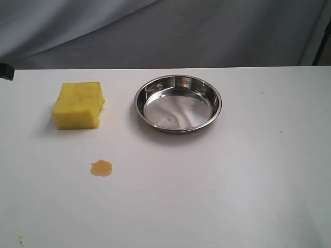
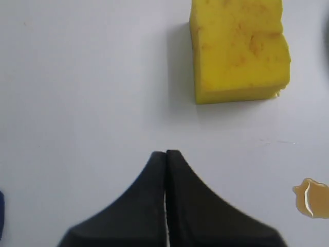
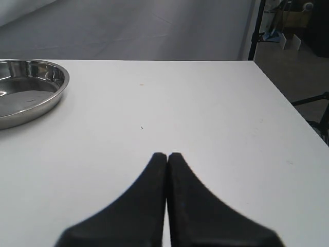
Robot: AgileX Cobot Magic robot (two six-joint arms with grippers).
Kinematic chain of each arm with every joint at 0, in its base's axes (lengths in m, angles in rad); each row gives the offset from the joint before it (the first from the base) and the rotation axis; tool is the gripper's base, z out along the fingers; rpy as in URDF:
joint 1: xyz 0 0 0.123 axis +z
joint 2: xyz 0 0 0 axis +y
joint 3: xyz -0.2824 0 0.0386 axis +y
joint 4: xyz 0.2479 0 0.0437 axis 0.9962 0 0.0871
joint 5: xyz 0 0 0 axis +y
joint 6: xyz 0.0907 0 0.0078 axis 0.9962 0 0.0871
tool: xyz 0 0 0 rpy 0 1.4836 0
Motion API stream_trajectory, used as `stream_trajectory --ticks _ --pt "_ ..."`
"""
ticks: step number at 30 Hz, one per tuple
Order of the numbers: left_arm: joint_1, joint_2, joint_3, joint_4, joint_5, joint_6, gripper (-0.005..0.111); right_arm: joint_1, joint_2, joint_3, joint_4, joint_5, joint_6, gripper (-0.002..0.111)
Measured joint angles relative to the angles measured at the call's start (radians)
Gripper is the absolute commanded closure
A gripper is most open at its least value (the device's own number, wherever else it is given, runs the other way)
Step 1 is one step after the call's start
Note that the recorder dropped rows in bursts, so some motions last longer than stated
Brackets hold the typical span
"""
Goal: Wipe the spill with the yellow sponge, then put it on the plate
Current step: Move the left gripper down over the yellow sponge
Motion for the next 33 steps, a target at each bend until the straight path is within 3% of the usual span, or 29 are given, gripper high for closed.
stream_trajectory --ticks 33 --pt "0.0 0.064 -0.038 -0.047 -0.157 0.077 0.107 0.0 0.0 0.0 0.0 0.0 0.0 0.108"
